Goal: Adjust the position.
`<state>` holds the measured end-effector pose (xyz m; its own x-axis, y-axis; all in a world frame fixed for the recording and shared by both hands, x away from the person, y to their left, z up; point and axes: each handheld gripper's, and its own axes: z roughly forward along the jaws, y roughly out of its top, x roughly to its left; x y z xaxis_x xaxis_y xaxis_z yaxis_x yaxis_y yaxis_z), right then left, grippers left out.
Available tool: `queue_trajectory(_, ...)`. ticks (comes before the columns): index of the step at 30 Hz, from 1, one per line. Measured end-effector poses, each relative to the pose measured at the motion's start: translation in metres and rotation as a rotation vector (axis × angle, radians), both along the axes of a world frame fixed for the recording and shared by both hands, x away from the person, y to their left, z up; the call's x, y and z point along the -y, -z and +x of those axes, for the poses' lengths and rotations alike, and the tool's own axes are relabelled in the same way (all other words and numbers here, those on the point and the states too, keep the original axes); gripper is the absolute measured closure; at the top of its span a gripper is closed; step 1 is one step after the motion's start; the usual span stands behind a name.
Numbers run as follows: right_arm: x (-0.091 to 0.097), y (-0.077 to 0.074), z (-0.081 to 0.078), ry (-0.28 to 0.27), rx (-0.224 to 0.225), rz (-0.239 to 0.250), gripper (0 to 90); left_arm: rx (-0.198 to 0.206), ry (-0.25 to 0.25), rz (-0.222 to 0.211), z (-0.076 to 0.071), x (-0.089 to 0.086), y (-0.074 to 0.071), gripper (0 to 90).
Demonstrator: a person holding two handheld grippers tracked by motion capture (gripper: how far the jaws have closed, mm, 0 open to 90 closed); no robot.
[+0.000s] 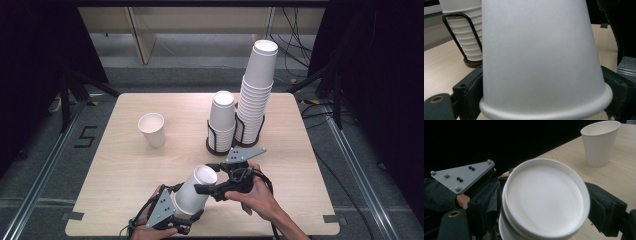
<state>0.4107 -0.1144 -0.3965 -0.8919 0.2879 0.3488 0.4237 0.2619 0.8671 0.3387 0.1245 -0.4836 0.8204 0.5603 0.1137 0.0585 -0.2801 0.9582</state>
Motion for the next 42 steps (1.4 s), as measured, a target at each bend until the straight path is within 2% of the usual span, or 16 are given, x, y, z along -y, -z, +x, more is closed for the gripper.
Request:
queue_trajectory(4,0.004,-0.002,-0.001,0.011,-0.012,-0.023,19.7,0.014,0.014,0.026,-0.001,0.001,0.0,8.7)
queue_trajectory(5,0.004,-0.002,0.001,-0.003,0.016,-0.016,19.7,0.014,0.018,0.033,-0.001,0.001,0.0,8.7)
queue_trajectory(7,0.005,-0.002,0.0,-0.011,-0.007,-0.025,19.8,0.016,0.021,0.035,-0.002,0.002,0.0,8.7)
queue_trajectory(9,0.005,-0.001,0.0,-0.004,0.012,-0.033,20.9,0.013,0.023,0.033,-0.001,0.002,0.0,8.6)
queue_trajectory(13,0.006,0.001,0.001,-0.011,-0.057,-0.004,24.5,0.004,0.025,0.004,0.001,0.001,0.001,5.8)
queue_trajectory(16,0.007,0.002,0.002,-0.003,-0.076,0.024,24.9,0.001,0.019,-0.04,0.001,0.002,0.002,4.2)
queue_trajectory(19,0.009,0.002,0.003,0.016,-0.108,0.043,25.2,0.003,0.005,-0.037,0.001,0.0,0.001,3.5)
queue_trajectory(21,0.011,0.004,0.005,0.021,-0.098,0.05,25.3,0.006,0.004,-0.044,0.001,0.0,0.001,3.1)
queue_trajectory(22,0.012,0.004,0.003,0.026,-0.136,0.06,25.3,0.002,0.001,-0.052,0.001,0.0,0.001,3.1)
queue_trajectory(24,0.012,0.009,0.005,0.044,-0.149,0.083,25.6,-0.012,-0.02,-0.083,0.002,0.001,0.002,2.6)
queue_trajectory(26,0.011,0.011,0.006,0.044,-0.134,0.09,25.7,-0.018,-0.022,-0.085,0.002,0.0,0.001,2.6)
queue_trajectory(27,0.012,0.012,0.007,0.042,-0.165,0.107,25.8,-0.006,-0.014,-0.099,0.003,-0.001,0.001,2.9)
queue_trajectory(31,0.014,0.013,0.008,0.041,-0.188,0.112,25.7,-0.008,-0.002,-0.095,0.002,-0.002,-0.001,5.0)
queue_trajectory(34,0.015,0.012,0.008,0.034,-0.196,0.109,25.2,0.0,0.001,-0.064,0.002,-0.004,-0.002,7.4)
queue_trajectory(37,0.016,0.011,0.009,0.017,-0.172,0.085,23.6,0.008,0.012,-0.05,0.002,-0.005,-0.003,8.5)
queue_trajectory(42,0.018,0.003,0.008,-0.045,-0.066,-0.042,18.9,0.019,0.042,-0.024,0.001,-0.005,-0.004,9.9)
